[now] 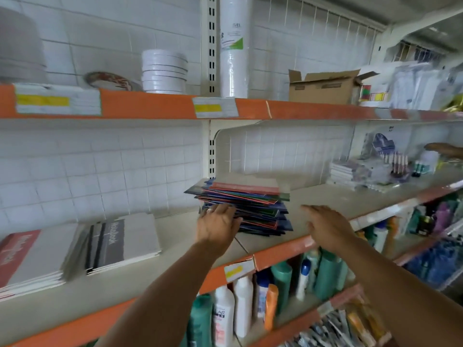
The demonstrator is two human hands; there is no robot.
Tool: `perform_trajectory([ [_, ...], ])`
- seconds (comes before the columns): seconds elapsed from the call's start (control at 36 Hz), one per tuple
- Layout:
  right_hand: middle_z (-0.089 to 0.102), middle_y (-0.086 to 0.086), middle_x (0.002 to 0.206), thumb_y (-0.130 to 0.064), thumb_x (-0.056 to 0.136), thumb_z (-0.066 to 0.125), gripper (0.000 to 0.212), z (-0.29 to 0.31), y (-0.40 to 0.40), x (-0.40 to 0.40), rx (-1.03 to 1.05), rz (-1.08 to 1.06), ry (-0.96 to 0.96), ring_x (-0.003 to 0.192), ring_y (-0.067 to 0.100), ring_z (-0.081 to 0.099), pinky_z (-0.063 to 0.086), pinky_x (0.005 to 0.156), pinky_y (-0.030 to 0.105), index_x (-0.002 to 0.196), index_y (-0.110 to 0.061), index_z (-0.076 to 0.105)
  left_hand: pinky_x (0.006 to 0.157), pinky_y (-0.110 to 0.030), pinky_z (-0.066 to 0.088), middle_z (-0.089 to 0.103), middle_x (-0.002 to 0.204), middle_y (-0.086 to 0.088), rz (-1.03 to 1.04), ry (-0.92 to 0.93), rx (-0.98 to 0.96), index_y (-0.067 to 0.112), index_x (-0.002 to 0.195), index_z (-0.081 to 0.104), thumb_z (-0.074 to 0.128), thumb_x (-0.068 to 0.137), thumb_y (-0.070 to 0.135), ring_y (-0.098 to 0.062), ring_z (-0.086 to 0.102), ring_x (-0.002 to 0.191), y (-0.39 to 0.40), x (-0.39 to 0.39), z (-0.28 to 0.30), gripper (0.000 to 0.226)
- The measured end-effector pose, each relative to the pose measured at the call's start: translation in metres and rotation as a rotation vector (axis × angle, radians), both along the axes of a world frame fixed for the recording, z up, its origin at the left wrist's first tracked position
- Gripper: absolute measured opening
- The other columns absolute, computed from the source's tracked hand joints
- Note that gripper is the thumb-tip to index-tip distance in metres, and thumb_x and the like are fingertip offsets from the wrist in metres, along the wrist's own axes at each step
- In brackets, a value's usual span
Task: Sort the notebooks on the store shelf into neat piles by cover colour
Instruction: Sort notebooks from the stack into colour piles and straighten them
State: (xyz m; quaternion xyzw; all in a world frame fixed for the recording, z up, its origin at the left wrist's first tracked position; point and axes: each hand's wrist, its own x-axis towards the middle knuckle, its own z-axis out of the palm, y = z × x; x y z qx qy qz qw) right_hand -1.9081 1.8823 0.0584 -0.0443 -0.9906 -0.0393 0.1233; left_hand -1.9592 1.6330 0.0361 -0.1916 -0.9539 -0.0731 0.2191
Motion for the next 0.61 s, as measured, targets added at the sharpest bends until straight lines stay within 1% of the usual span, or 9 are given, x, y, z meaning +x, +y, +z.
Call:
perform_trajectory([
  [0.08,0.043,0.0,0.146,-0.009,0.094,0.043,0.062,0.004,0.024,-0.021,0.024,0.045,0.02,0.128,0.018,0.042,0.038,0.1,0.029,0.15,-0.024,0.023,0.108,-0.034,0.028,0.04,0.146,0.005,0.037,-0.007,0.01,0.026,0.142,0.039,0.028,0.102,0.045,-0.016,0.036,0.134,0.031,-0.005,0.006,0.046],
  [0.17,0.038,0.0,0.149,-0.002,0.092,0.044,0.067,0.007,0.042,-0.044,0.01,0.103,0.018,0.132,0.018,0.038,0.034,0.104,0.028,0.151,-0.024,0.02,0.11,-0.034,0.026,0.037,0.148,0.003,0.078,-0.003,0.019,0.025,0.144,0.036,0.027,0.102,0.045,-0.018,0.033,0.136,0.058,-0.011,0.014,0.047],
  [0.28,0.032,-0.001,0.153,-0.001,0.092,0.044,0.069,0.004,0.055,-0.068,-0.037,0.213,0.027,0.136,0.018,0.033,0.032,0.108,0.03,0.152,-0.024,0.018,0.113,-0.038,0.023,0.032,0.151,0.0,0.106,-0.024,0.037,0.023,0.146,0.03,0.023,0.101,0.048,-0.021,0.028,0.139,0.084,-0.019,0.02,0.051],
  [0.36,0.027,-0.001,0.156,0.003,0.091,0.046,0.074,-0.001,0.053,-0.083,-0.065,0.298,0.045,0.139,0.018,0.029,0.031,0.111,0.032,0.152,-0.024,0.016,0.118,-0.04,0.011,0.019,0.158,-0.004,0.115,-0.081,0.026,0.024,0.151,0.018,0.017,0.1,0.054,-0.023,0.014,0.146,0.096,-0.03,0.022,0.059],
  [0.42,0.022,-0.001,0.158,0.007,0.087,0.048,0.079,-0.002,0.049,-0.094,-0.084,0.343,0.061,0.141,0.019,0.027,0.029,0.114,0.034,0.152,-0.025,0.014,0.118,-0.041,0.004,0.012,0.16,-0.003,0.117,-0.113,0.015,0.028,0.152,0.012,0.017,0.098,0.057,-0.023,0.007,0.147,0.101,-0.04,0.023,0.061],
  [0.44,0.02,-0.001,0.158,0.008,0.086,0.048,0.082,-0.002,0.048,-0.098,-0.085,0.359,0.069,0.142,0.019,0.025,0.027,0.115,0.035,0.153,-0.024,0.013,0.118,-0.041,0.002,0.009,0.16,-0.002,0.112,-0.125,-0.001,0.03,0.152,0.013,0.017,0.098,0.058,-0.023,0.005,0.147,0.103,-0.044,0.023,0.061],
  [0.5,0.016,0.001,0.159,0.009,0.085,0.048,0.084,-0.001,0.045,-0.107,-0.077,0.381,0.076,0.143,0.02,0.023,0.023,0.117,0.035,0.153,-0.023,0.01,0.118,-0.042,-0.001,0.008,0.16,-0.002,0.097,-0.148,-0.036,0.033,0.15,0.02,0.017,0.098,0.059,-0.024,0.004,0.147,0.106,-0.051,0.022,0.058],
  [0.61,0.009,0.001,0.161,0.008,0.087,0.049,0.087,0.0,0.041,-0.118,-0.065,0.394,0.066,0.145,0.02,0.016,0.016,0.119,0.036,0.154,-0.023,0.003,0.119,-0.041,0.005,0.02,0.158,-0.003,0.076,-0.157,0.016,0.031,0.146,0.03,0.021,0.098,0.058,-0.025,0.01,0.147,0.107,-0.055,0.015,0.056],
])
